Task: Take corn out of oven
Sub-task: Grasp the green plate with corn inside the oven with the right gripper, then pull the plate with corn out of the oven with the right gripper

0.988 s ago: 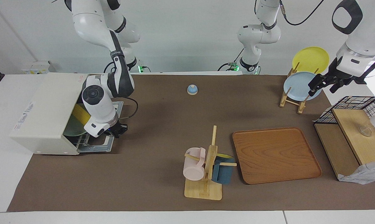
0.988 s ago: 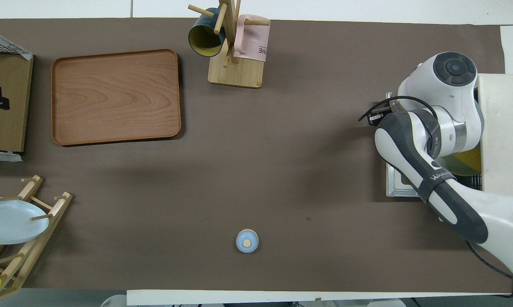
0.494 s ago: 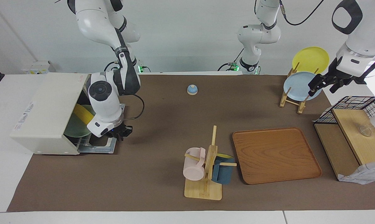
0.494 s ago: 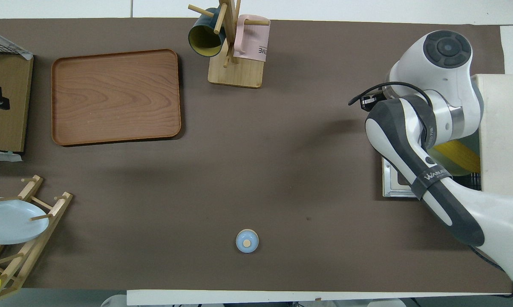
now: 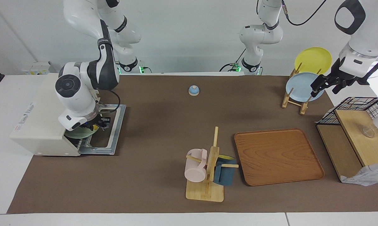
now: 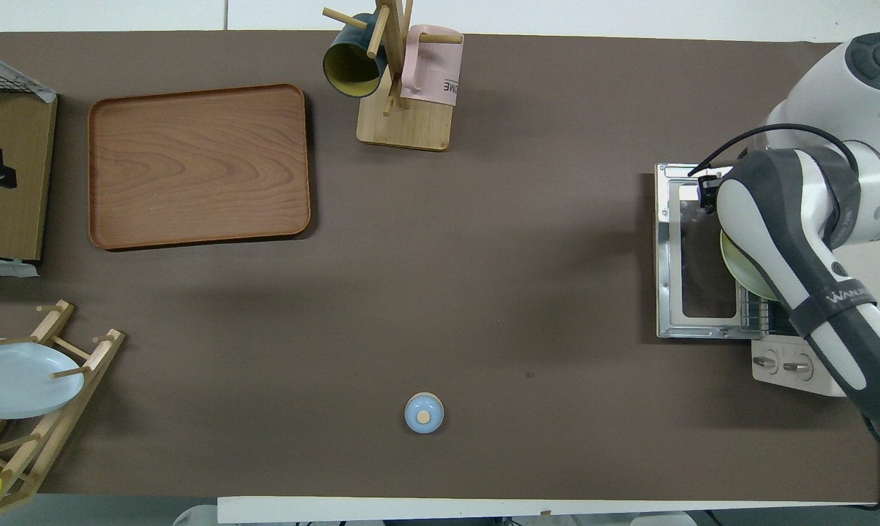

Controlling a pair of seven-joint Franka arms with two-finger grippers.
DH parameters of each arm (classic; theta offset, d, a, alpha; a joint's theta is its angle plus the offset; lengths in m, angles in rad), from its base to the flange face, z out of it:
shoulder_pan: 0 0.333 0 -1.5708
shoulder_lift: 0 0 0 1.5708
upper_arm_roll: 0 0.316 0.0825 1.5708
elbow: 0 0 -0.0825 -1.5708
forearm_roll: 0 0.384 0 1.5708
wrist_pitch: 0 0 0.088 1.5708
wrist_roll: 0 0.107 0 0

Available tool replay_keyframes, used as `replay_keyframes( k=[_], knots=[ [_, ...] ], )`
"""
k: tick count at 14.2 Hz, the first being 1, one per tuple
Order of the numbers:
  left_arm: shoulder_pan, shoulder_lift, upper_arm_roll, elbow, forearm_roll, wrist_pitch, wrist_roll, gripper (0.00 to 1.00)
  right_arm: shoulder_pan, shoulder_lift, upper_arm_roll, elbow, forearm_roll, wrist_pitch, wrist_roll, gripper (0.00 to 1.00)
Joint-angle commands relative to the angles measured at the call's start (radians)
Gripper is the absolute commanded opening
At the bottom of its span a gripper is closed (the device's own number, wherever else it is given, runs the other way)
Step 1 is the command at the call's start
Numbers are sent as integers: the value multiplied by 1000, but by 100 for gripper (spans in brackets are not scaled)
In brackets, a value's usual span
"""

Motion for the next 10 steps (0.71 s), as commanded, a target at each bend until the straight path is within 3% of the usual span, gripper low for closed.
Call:
replay_keyframes(
  k=[1,7,10],
  knots=[
    [6,-16,-1,-13,-6,6,10,100,-10,-30,10,-66,-10,40,-10,52],
    [6,-16,-1,-14,-6,5,10,100,-42,-45,10,-119,-10,74,-45,52],
    [5,-15,-1,-13,-6,5,10,100,-46,-51,10,-129,-10,74,-53,39]
  ],
)
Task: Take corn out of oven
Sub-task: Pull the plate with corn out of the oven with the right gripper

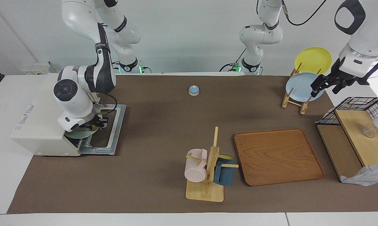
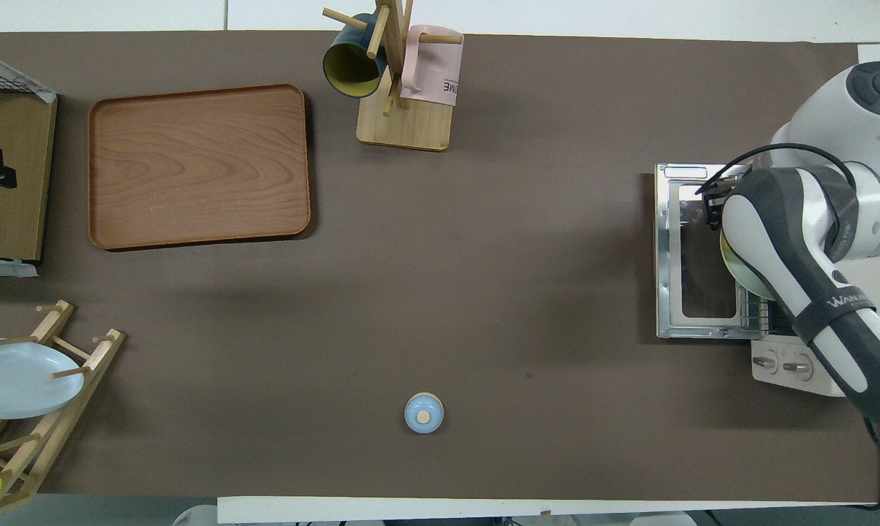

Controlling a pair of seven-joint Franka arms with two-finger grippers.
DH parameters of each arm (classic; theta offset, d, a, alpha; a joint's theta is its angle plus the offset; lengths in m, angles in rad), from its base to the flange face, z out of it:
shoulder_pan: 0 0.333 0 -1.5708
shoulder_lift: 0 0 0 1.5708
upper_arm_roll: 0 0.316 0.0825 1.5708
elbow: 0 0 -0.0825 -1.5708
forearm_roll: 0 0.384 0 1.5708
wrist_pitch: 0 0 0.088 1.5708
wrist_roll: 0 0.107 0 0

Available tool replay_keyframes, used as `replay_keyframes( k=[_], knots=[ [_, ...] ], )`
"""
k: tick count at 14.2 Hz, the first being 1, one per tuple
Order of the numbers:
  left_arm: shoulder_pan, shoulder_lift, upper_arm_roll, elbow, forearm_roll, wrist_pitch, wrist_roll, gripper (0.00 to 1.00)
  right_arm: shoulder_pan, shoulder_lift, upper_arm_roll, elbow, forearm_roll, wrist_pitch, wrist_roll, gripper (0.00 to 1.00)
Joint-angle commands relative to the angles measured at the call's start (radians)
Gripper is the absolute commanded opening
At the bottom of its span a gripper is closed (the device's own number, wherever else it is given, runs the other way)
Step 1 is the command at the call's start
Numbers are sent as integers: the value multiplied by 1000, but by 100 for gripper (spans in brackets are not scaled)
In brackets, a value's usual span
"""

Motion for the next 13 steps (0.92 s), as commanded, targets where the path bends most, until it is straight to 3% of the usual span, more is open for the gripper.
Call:
replay_keyframes(
  k=[1,3,8,13],
  knots=[
    [5,-15,-1,-14,-6,5,10,100,-13,-36,10,-47,-9,24,-20,29],
    [6,-16,-1,-13,-6,5,10,100,9,-34,10,-38,-15,22,-37,0],
    [6,-16,0,-13,-6,5,10,100,204,-14,8,71,-21,-19,55,0],
    [6,-16,0,-13,-6,5,10,100,545,257,8,551,-19,-350,461,0]
  ],
)
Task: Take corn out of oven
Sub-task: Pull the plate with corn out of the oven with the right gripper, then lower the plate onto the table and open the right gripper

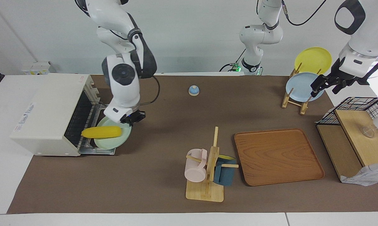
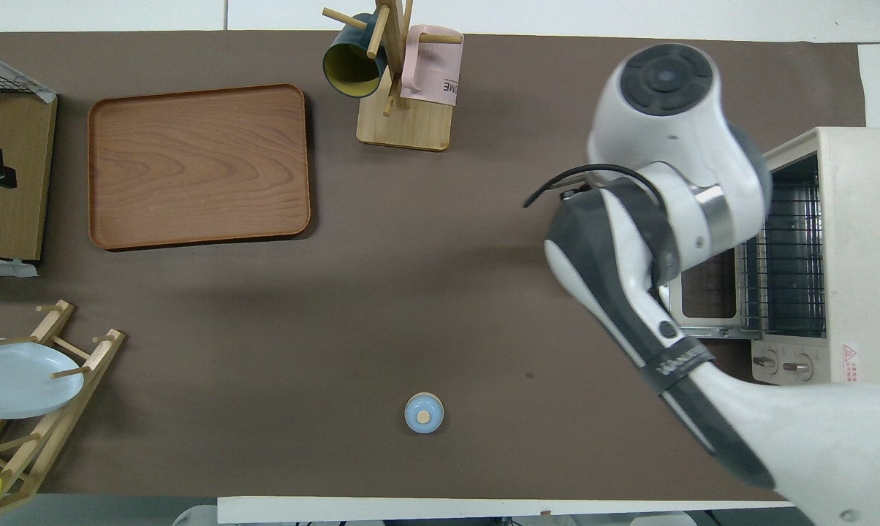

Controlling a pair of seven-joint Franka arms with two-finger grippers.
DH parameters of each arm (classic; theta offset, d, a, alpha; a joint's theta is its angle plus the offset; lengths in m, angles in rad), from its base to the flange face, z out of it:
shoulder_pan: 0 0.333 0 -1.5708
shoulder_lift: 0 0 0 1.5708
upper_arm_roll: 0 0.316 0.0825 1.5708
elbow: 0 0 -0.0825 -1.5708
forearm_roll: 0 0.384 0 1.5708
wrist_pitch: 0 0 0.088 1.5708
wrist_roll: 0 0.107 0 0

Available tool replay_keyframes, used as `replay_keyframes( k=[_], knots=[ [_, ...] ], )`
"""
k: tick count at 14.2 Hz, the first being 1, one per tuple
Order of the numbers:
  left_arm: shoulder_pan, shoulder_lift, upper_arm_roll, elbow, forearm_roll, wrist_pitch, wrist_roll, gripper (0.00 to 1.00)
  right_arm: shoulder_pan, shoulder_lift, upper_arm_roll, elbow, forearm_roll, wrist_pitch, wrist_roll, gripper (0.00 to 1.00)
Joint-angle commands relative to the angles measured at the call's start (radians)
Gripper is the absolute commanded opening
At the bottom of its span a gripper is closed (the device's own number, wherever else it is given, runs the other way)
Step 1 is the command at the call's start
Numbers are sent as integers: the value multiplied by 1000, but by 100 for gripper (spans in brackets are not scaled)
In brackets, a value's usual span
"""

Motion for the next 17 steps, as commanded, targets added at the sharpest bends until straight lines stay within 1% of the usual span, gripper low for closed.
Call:
replay_keyframes(
  k=[1,3,4,5,7,8,10,11,12,13,14,15,16,17],
  knots=[
    [5,-16,0,-13,-6,5,10,100,131,182,-4,268,-16,-119,150,0],
    [6,-16,0,-13,-6,5,10,100,220,231,-3,322,-8,-108,271,0],
    [5,-16,-1,-13,-6,6,10,100,272,286,-1,381,-5,-85,374,0],
    [6,-16,-1,-13,-6,7,10,100,309,325,-1,417,-3,-50,449,0],
    [6,-16,-1,-13,-6,10,10,100,366,379,9,430,-2,62,581,0],
    [5,-16,0,-13,-6,8,10,100,373,397,23,430,-2,102,632,0],
    [6,-16,0,-13,-6,8,10,100,399,408,37,424,-2,152,730,3],
    [6,-15,0,-13,-6,8,10,100,400,408,37,420,1,162,769,11],
    [6,-15,-1,-14,-6,8,10,100,399,406,37,422,10,151,783,29],
    [5,-16,0,-13,-6,10,10,100,391,402,37,422,17,137,783,45],
    [5,-16,-1,-13,-6,3,10,100,373,390,37,426,23,112,783,51],
    [6,-16,0,-14,-6,-1,10,100,339,361,37,427,26,82,778,65],
    [6,-16,0,-14,-6,-1,10,100,298,316,37,422,24,52,752,72],
    [8,-16,2,-16,-5,5,7,100,229,258,37,376,29,12,650,73]
  ],
)
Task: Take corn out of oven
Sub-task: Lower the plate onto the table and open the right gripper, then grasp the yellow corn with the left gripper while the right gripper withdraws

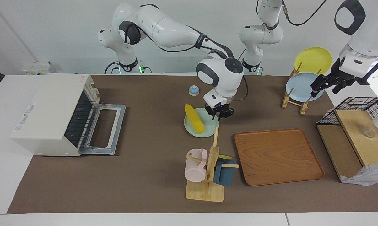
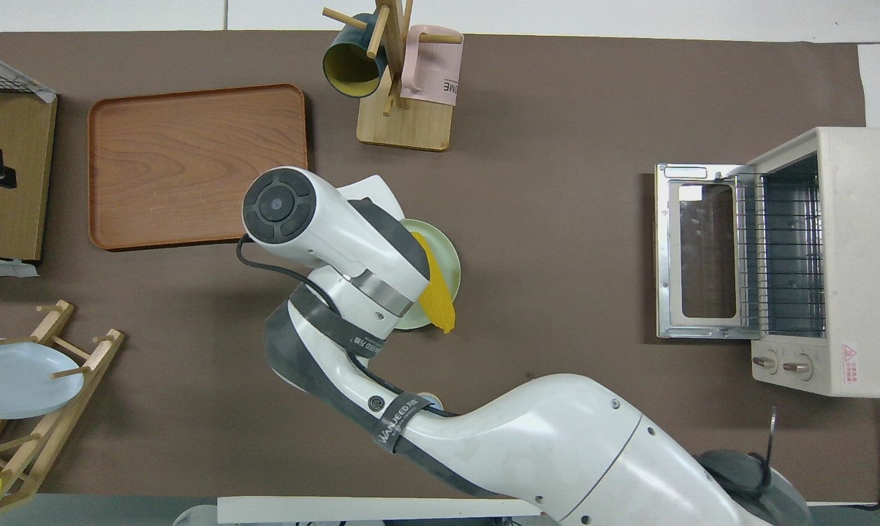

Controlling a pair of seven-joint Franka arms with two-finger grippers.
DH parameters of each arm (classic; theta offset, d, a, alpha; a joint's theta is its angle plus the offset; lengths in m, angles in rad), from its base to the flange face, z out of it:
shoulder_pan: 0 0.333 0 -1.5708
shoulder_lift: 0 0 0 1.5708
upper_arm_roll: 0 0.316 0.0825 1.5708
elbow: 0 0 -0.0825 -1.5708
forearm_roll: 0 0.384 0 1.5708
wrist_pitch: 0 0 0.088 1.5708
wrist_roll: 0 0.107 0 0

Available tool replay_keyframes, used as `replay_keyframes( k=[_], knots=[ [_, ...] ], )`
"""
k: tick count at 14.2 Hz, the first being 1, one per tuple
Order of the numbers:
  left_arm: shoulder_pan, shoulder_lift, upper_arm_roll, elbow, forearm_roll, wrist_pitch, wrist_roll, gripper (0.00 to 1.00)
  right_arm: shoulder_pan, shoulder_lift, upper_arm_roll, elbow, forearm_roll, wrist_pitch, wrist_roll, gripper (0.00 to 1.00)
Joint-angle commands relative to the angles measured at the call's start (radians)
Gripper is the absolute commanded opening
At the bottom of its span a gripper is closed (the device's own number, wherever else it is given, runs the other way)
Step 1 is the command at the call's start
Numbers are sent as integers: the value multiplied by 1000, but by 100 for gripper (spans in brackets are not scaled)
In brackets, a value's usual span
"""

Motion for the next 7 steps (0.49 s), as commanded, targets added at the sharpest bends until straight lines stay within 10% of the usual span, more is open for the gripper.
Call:
replay_keyframes(
  k=[1,3,7],
  knots=[
    [8,-18,3,-20,-5,10,5,100,-186,-176,16,-146,27,-103,-242,72],
    [-12,-45,0,-86,-5,48,-14,100,-326,-273,16,-317,27,-61,-433,63],
    [-242,-107,-10,-333,-5,283,-369,100,-518,-381,14,-639,25,124,-712,4]
  ],
)
